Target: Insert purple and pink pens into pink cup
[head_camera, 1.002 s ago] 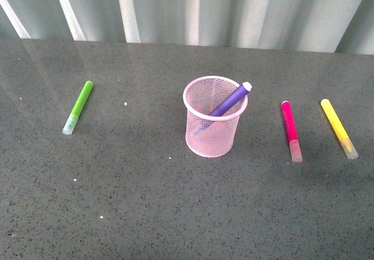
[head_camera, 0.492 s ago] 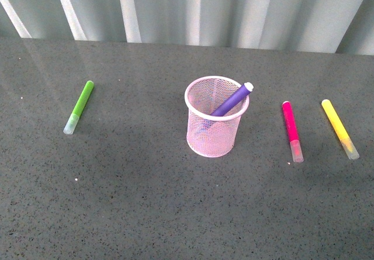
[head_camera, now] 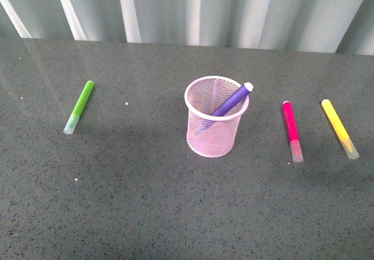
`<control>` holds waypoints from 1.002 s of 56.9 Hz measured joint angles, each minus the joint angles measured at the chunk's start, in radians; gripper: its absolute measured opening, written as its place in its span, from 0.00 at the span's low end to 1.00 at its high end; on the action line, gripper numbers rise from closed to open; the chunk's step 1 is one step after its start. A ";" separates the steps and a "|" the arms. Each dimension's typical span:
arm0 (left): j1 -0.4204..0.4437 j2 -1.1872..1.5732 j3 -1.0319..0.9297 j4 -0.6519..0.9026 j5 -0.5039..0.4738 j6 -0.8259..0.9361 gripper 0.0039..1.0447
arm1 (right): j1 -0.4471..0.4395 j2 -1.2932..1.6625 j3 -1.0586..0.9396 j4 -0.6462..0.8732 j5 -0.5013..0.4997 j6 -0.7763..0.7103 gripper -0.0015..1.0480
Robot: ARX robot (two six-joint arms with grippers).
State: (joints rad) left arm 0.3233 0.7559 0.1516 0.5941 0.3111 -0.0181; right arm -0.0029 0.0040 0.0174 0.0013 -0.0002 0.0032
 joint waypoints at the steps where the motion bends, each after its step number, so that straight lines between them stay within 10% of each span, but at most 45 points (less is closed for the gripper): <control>1: -0.011 -0.014 -0.007 -0.007 -0.011 0.000 0.09 | 0.000 0.000 0.000 0.000 0.000 0.000 0.93; 35: -0.285 -0.338 -0.131 -0.193 -0.300 0.010 0.03 | 0.000 0.000 0.000 0.000 0.000 0.000 0.93; 57: -0.323 -0.480 -0.131 -0.315 -0.309 0.011 0.03 | 0.000 0.000 0.000 0.000 0.000 0.000 0.93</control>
State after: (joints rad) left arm 0.0002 0.2764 0.0204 0.2794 0.0017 -0.0067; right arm -0.0029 0.0040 0.0174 0.0013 -0.0002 0.0032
